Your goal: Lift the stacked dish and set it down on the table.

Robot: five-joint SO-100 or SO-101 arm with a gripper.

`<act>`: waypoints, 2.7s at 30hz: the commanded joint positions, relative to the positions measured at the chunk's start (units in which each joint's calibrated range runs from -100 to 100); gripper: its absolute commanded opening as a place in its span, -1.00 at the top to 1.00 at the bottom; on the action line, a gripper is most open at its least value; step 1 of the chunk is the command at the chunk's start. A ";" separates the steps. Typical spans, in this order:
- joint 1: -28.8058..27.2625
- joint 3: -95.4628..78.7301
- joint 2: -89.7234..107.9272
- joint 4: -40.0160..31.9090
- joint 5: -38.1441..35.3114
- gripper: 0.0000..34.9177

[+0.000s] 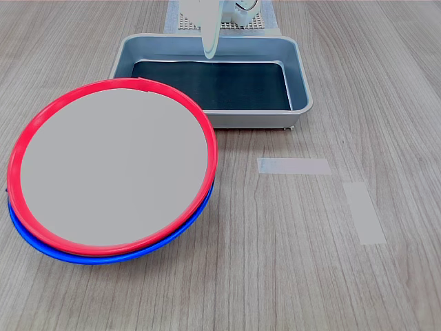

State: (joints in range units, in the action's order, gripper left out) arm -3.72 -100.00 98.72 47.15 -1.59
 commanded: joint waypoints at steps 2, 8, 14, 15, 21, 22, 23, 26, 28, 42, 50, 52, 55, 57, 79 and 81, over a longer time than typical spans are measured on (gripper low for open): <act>-0.19 0.00 0.34 0.28 -0.24 0.98; -0.19 0.00 0.34 0.28 -0.24 0.98; -0.19 0.00 0.34 0.28 -0.24 0.98; -0.19 0.00 0.34 0.28 -0.24 0.98; -0.19 0.00 0.34 0.28 -0.24 0.98; -0.19 0.00 0.34 0.28 -0.24 0.98; -0.19 0.00 0.34 0.28 -0.24 0.98; -0.19 0.00 0.34 0.28 -0.24 0.98; -0.19 0.00 0.34 0.28 -0.24 0.98; 0.19 0.00 0.34 0.28 -0.54 0.98; -2.82 7.19 -11.09 -5.59 -5.71 0.92; -4.99 13.11 -18.76 -7.40 -6.98 0.72; -7.72 22.49 -29.85 -8.14 -8.21 0.46; -8.94 28.58 -36.84 -7.98 -8.40 0.32; -12.80 58.08 -81.11 -14.66 -10.45 0.09; -12.52 59.99 -82.64 -14.66 -10.16 0.10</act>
State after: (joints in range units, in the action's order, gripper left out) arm -16.55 -44.01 17.22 33.12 -12.09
